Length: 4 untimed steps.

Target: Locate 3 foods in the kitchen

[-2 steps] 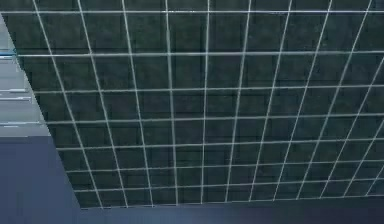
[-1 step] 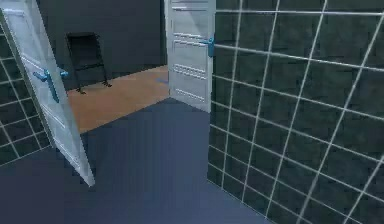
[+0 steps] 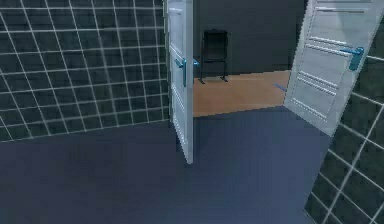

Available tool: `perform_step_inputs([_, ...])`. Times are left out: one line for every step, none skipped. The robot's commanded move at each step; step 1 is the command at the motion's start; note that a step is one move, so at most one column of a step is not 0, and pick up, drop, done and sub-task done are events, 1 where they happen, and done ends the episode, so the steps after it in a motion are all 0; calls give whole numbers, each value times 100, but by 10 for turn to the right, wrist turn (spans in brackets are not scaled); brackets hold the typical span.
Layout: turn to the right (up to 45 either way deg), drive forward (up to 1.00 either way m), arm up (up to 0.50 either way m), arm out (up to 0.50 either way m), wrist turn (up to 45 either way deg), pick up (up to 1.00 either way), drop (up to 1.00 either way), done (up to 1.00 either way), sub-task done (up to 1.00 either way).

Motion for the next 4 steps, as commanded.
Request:
perform_step_inputs([0, 60, 0, 0, 0, 0, 0, 0, 0])
perform_step_inputs([-450, 0, 0, 0, 0, 0, 0, 0, 0])
perform_step_inputs([-120, 0, 0, 0, 0, 0, 0, 0, 0])
perform_step_inputs([0, 100, 0, 0, 0, 0, 0, 0, 0])
